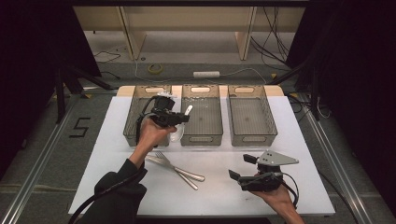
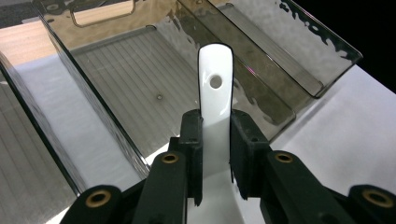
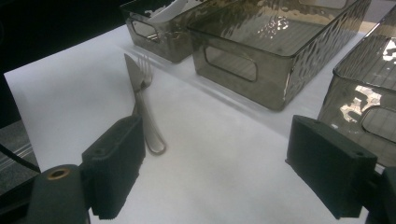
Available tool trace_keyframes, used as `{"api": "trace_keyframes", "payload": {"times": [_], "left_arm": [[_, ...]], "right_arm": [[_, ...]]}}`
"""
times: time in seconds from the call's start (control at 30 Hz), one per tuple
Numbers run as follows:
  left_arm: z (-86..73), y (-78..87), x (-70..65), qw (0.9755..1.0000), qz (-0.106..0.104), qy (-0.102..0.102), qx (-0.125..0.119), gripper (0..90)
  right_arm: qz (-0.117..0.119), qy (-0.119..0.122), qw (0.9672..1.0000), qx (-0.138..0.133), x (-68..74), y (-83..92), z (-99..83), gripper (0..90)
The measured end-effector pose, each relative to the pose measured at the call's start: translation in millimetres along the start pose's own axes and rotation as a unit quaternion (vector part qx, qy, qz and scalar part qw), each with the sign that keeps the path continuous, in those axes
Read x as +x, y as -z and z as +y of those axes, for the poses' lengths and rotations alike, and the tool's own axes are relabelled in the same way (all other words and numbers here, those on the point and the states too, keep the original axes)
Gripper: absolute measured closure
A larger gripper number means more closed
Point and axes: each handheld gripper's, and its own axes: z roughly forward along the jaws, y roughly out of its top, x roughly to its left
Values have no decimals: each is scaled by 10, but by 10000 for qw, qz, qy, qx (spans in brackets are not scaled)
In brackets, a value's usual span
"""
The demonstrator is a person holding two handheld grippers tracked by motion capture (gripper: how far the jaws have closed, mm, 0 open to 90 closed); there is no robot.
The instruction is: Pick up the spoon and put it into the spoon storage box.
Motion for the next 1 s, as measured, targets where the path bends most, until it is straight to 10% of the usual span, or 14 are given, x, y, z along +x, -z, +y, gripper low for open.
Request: {"api": "trace_keyframes", "payload": {"times": [1.0], "left_arm": [[317,-444,0,9997,205,97,-66,754]], "right_arm": [[26,14,10000,-42,-4,12,-1,201]]}}
